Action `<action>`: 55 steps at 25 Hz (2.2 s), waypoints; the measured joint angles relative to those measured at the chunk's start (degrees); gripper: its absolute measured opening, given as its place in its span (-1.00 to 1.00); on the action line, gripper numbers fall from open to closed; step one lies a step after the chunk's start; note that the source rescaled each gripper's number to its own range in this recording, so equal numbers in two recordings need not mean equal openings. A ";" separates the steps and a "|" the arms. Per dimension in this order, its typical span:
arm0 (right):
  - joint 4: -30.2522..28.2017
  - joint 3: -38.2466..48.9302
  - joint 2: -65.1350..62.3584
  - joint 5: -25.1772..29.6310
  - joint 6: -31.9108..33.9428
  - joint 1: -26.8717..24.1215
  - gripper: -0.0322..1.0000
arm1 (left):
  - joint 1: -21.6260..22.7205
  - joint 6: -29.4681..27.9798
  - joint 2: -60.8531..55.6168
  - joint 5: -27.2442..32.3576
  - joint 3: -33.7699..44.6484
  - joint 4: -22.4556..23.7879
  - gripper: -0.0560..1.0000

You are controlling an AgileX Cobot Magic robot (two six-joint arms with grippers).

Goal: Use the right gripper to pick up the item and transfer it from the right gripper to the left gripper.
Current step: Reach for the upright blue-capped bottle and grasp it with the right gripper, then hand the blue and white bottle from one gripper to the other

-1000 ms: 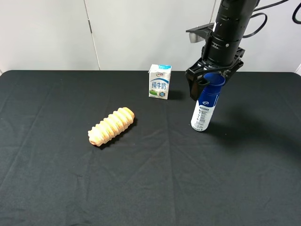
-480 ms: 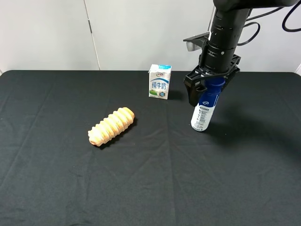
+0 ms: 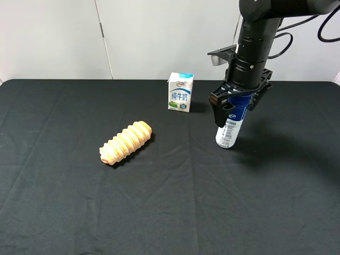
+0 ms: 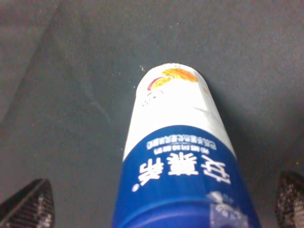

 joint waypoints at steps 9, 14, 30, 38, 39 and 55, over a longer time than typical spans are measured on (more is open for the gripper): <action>0.00 0.00 0.00 -1.18 -0.03 0.00 -0.90 | 0.00 0.00 0.00 0.00 0.00 -0.07 0.66; 0.00 0.00 0.00 -1.28 -0.03 0.00 -0.90 | 0.00 0.00 0.00 -0.11 0.00 -0.07 0.66; 1.43 -6.79 -4.68 -0.02 1.52 0.00 -0.90 | 0.00 0.00 0.00 -0.30 0.00 -0.02 0.66; 5.02 -6.79 -10.15 0.49 1.72 0.00 -0.90 | 0.00 0.00 0.00 -0.35 0.00 -0.02 0.66; 5.86 -6.79 -10.59 0.52 1.72 0.00 -0.90 | 0.00 0.00 0.00 -0.35 0.00 -0.02 0.66; 8.98 -1.90 -17.33 1.16 1.72 3.86 -0.90 | 0.00 0.00 0.00 -0.35 0.00 -0.02 0.66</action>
